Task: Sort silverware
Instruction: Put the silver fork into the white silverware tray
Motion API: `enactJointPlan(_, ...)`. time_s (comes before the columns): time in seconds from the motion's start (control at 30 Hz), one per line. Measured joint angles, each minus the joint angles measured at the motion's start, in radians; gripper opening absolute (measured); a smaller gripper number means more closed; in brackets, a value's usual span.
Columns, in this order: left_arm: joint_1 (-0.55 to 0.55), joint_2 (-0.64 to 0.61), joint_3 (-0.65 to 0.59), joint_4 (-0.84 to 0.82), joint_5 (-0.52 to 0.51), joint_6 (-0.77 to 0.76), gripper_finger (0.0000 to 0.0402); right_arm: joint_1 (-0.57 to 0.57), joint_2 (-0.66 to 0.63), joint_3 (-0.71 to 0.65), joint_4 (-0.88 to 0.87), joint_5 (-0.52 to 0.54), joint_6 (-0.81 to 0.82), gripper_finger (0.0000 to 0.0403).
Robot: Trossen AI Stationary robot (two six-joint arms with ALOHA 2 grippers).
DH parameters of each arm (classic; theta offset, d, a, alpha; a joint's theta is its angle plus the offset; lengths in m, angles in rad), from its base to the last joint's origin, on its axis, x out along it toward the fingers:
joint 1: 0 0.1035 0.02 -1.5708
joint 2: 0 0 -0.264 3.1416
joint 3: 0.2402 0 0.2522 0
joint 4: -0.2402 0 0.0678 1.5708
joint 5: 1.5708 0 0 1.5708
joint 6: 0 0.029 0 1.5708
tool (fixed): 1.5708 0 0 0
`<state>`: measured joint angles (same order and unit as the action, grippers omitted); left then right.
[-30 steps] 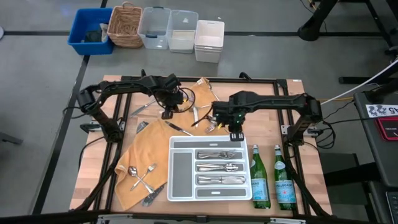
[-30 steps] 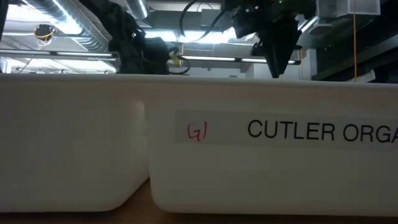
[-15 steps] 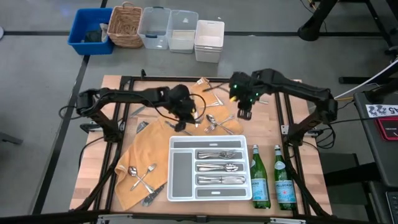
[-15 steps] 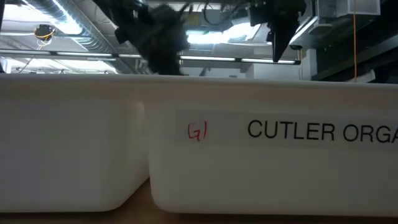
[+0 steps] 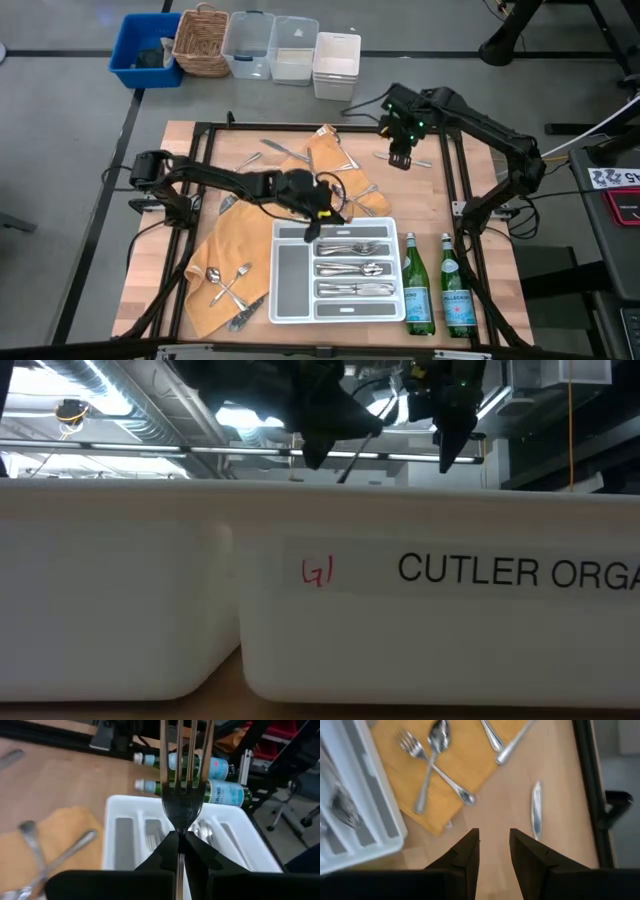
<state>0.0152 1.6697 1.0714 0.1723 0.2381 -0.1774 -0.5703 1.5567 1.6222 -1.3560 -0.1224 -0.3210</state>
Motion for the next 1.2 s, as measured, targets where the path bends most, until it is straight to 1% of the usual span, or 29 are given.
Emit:
enactJointPlan(0.17,-0.045,0.065,0.0,0.022,-0.046,0.0,0.0007,-0.028,0.001,0.0,0.033,-0.097,-0.001,0.0111)
enactJointPlan(0.3,-0.061,0.114,0.0,0.033,-0.082,-0.01,0.001,-0.026,0.008,0.0,0.057,-0.107,-0.005,0.0111)
enactJointPlan(0.43,-0.069,0.167,-0.001,0.029,-0.086,-0.026,0.0015,-0.026,0.02,0.0,0.066,-0.107,-0.006,0.0111)
enactJointPlan(0.57,-0.075,0.201,0.0,0.048,-0.087,0.001,0.0016,-0.026,0.033,-0.001,0.072,-0.112,-0.006,0.0111)
enactJointPlan(0.77,-0.081,0.208,0.001,0.057,-0.087,0.005,0.0017,-0.025,0.056,-0.001,0.072,-0.162,0.031,0.0111)
enactJointPlan(0.9,-0.081,0.205,0.001,0.051,-0.087,-0.04,0.0018,-0.025,0.069,-0.001,0.073,-0.168,0.038,0.0111)
enactJointPlan(1.0,-0.081,0.205,0.001,0.045,-0.086,-0.056,0.0031,-0.025,0.082,-0.001,0.074,-0.173,0.04,0.0111)
enactJointPlan(1.2,-0.082,0.205,0.0,0.046,-0.084,-0.029,0.0079,-0.025,0.121,-0.001,0.077,-0.178,0.037,0.0111)
